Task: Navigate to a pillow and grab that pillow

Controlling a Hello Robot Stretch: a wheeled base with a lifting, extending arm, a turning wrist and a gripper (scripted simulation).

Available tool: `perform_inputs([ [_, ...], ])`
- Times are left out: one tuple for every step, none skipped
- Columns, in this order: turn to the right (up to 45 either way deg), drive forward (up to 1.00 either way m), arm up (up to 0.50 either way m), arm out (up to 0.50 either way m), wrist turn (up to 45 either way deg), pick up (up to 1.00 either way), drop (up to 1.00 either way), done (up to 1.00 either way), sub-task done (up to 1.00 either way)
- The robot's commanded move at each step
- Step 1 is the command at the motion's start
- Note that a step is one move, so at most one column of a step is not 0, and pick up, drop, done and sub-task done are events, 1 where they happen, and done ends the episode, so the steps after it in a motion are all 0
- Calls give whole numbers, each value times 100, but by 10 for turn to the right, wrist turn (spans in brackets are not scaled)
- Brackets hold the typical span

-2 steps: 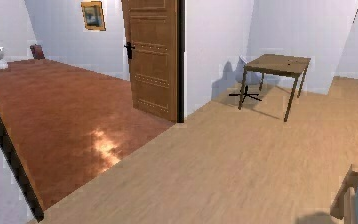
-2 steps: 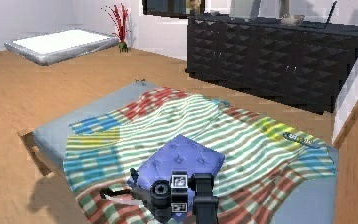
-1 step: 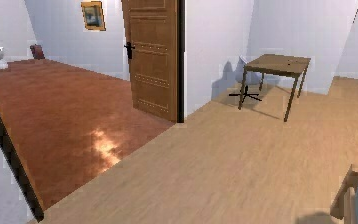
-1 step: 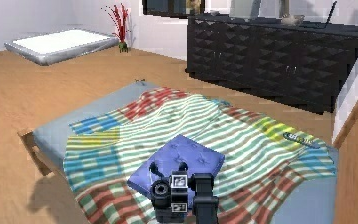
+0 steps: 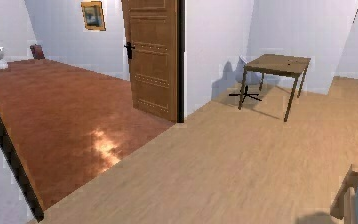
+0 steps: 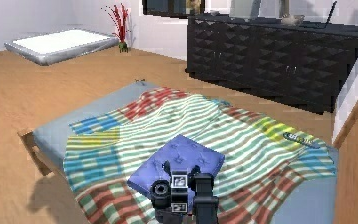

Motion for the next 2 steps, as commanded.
perform_inputs([
  [0,0,-30,0,0,0,0,0,0],
  [0,0,0,0,0,100,0,0,0],
])
